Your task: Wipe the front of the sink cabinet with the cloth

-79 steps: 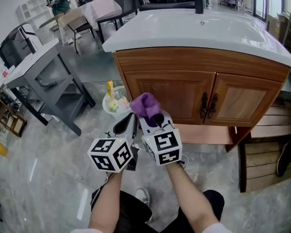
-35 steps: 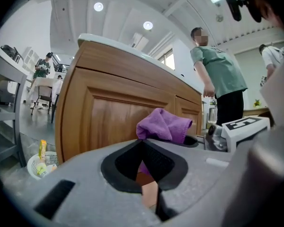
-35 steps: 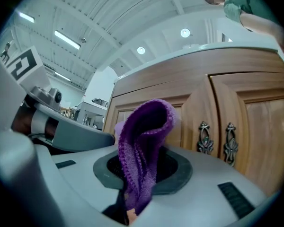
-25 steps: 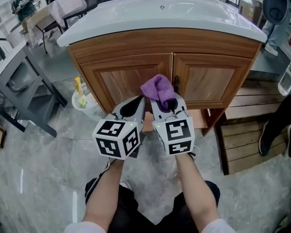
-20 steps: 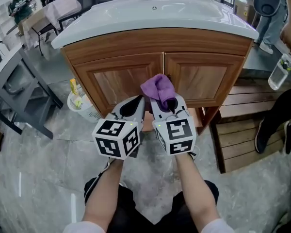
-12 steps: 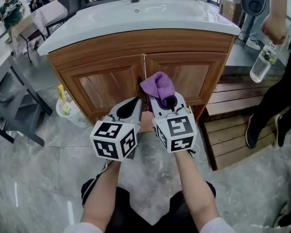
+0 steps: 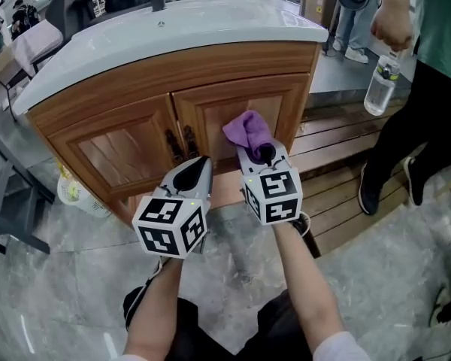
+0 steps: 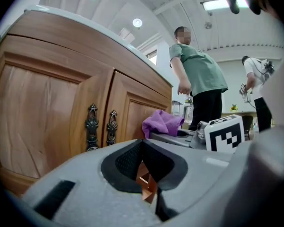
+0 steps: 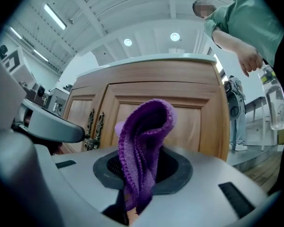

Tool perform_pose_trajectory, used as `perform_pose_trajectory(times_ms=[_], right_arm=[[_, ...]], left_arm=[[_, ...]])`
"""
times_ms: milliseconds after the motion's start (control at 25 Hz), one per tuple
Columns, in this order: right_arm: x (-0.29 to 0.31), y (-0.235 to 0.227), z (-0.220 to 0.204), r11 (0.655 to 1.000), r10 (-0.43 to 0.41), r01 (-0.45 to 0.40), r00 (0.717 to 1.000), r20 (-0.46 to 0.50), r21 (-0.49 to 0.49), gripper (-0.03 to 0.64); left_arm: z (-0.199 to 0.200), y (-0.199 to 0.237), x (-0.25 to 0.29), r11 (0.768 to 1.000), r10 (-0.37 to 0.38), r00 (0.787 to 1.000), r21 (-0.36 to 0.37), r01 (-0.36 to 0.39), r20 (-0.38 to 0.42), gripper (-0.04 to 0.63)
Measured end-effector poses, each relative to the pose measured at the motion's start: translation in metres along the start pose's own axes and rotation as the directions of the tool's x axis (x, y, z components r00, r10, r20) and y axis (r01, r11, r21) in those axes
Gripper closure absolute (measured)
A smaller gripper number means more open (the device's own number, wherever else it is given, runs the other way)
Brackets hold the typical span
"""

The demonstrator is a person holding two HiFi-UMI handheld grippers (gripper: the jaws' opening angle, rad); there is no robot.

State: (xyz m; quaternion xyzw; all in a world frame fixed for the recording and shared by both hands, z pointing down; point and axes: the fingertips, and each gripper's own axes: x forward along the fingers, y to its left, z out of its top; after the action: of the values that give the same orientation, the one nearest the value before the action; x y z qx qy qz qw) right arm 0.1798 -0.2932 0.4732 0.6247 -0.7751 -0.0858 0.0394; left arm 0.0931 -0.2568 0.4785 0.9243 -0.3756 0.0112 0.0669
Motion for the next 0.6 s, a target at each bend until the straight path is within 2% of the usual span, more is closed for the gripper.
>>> perform_pose_trajectory(times_ms=[160,320,600], right_arm=[[-0.004,-0.031,-0.013,0.998,-0.066,0.066,0.998,-0.018,0.001,0.538],[-0.013,-0.059,-0.024,0.993,-0.119,0.119,0.992,-0.032,0.003,0.538],[-0.022,-0.098,-0.035,0.983,-0.183,0.184,0.981,-0.062,0.025,0.538]], left_arm=[[-0.002,-0.012,0.014,0.999,-0.006,1.000,0.040,0.006,-0.008,0.589],[-0.011,-0.025,0.025,0.999,-0.039,0.999,0.013,0.040,-0.022,0.589],[-0.015,-0.022,0.029,0.999,-0.037,0.999,-0.011,0.037,-0.028,0.589]])
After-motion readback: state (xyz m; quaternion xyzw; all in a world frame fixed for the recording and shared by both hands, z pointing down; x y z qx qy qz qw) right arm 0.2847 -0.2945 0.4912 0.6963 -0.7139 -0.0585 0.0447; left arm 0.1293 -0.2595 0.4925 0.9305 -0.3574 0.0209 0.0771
